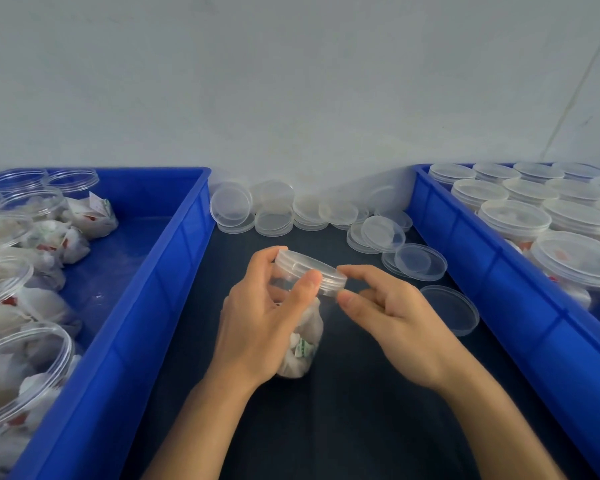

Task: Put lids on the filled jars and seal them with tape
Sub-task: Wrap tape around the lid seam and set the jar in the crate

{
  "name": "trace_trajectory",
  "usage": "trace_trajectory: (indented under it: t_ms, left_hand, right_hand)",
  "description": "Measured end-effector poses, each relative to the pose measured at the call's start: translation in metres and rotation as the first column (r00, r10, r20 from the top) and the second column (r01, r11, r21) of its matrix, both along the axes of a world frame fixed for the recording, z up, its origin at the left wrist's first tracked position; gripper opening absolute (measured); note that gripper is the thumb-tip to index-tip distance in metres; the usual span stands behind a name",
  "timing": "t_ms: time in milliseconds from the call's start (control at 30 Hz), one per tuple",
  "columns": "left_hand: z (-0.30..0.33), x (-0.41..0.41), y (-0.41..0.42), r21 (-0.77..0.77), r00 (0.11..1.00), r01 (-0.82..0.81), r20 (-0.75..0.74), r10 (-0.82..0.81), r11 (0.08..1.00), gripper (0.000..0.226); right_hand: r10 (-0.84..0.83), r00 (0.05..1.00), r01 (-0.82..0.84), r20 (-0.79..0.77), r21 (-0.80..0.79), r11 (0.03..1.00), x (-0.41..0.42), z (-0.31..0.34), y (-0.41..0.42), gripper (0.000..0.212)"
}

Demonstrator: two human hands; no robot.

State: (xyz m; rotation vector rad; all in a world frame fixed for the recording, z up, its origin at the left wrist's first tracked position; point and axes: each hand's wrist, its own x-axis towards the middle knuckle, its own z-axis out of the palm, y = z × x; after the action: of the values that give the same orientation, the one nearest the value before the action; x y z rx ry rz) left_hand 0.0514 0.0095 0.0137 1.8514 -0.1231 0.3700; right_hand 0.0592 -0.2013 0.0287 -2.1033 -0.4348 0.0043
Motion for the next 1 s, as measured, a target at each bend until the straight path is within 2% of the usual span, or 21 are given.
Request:
trace_trajectory:
  t_ms: [200, 300, 367, 533, 700, 867, 1000]
  left_hand:
    - [0.005, -0.002, 0.0, -0.092, 0.997, 0.075, -0.008, -0.077, 0.993, 0.053]
    - [0.005, -0.002, 0.0, -0.126, 0.992, 0.126, -0.011, -0.129, 0.984, 0.047]
    - [0.005, -0.002, 0.0, -0.145, 0.986, 0.161, -0.016, -0.165, 0.976, 0.047]
    - [0.004, -0.002, -0.001, -0.138, 0.981, 0.187, -0.019, -0.191, 0.973, 0.051]
    - [0.001, -0.002, -0.004, -0.023, 0.995, 0.097, 0.005, -0.096, 0.995, 0.064]
    - [-0.001, -0.002, -0.009, -0.068, 0.993, 0.115, -0.017, -0.116, 0.991, 0.083]
    - [0.0, 0.0, -0.009, -0.138, 0.99, 0.123, -0.047, -0.131, 0.983, 0.082]
  right_hand:
    - [0.019, 0.999, -0.018, -0.034, 0.036, 0.999, 0.0, 0.001, -0.001, 0.037]
    - [0.067, 0.996, -0.065, -0.053, 0.042, 0.997, -0.001, 0.006, -0.001, 0.033]
    - [0.112, 0.99, -0.106, -0.086, 0.078, 0.991, -0.002, 0.009, -0.003, 0.038]
    - [0.168, 0.978, -0.147, -0.124, 0.162, 0.976, -0.004, 0.015, -0.005, 0.039]
    - [0.152, 0.985, -0.134, -0.078, 0.197, 0.971, -0.006, 0.016, -0.003, 0.027]
    - [0.086, 0.996, -0.083, -0.015, 0.149, 0.985, -0.006, 0.015, 0.004, 0.027]
    - [0.091, 0.996, -0.088, -0.014, 0.137, 0.987, -0.005, 0.011, 0.007, 0.029]
